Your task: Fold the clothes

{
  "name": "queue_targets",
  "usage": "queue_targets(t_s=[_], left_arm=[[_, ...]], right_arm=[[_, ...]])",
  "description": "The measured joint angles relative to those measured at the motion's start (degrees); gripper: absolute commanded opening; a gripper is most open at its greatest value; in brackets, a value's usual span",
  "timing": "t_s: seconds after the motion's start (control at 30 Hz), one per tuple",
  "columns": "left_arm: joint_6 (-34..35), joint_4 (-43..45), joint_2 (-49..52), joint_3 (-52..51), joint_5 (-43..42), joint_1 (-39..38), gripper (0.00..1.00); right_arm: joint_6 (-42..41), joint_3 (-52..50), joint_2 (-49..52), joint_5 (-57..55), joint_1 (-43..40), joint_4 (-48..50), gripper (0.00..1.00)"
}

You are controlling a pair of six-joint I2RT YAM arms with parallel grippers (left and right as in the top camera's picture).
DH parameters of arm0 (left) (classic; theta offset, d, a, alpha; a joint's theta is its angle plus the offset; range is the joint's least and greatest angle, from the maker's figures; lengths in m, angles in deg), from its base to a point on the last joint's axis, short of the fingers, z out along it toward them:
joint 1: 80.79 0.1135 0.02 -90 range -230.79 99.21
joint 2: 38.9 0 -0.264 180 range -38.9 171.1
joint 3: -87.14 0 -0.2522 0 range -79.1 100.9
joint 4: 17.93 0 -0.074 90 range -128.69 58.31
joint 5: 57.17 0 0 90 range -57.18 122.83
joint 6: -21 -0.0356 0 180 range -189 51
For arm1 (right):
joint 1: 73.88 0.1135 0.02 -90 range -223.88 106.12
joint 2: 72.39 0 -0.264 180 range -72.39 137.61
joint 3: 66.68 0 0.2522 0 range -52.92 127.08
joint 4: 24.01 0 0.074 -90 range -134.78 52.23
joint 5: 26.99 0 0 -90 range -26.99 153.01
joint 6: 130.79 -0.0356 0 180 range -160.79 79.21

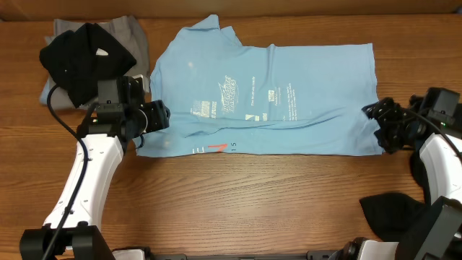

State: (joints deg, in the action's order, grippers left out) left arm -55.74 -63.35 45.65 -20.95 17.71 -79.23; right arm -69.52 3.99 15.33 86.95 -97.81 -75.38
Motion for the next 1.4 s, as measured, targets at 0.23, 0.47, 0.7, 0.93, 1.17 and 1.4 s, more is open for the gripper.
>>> queue_targets(t_s=[0.23, 0.47, 0.7, 0.93, 1.17, 1.4], left_arm=[[-7.67, -2.49, 3.72, 0.04, -2.99, -7.10, 0.36], [-12.28, 1.55, 13.16, 0.04, 0.02, -14.80, 0.29], [-13.33, 7.43, 16.85, 0.04, 2.51, -15.45, 0.32], [-13.46, 12.13, 16.94, 0.07, 3.63, -15.47, 0.33], [-13.38, 13.14, 18.34, 0.09, 4.07, -15.47, 0.27], [-13.25, 9.27, 18.34, 4.63, 3.30, -15.47, 0.23]], right_arm=[[4.00, 0.00, 0.00, 0.98, 2.64, -6.25, 0.80], [5.27, 0.00, 0.00, 1.33, 3.43, -6.60, 0.79], [5.53, 0.00, 0.00, 1.31, 3.43, -6.91, 0.78], [5.66, 0.00, 0.00, 1.33, 3.43, -6.97, 0.77], [5.70, 0.00, 0.00, 1.36, 3.43, -7.48, 0.77], [5.90, 0.00, 0.00, 1.33, 3.43, -7.63, 0.77]])
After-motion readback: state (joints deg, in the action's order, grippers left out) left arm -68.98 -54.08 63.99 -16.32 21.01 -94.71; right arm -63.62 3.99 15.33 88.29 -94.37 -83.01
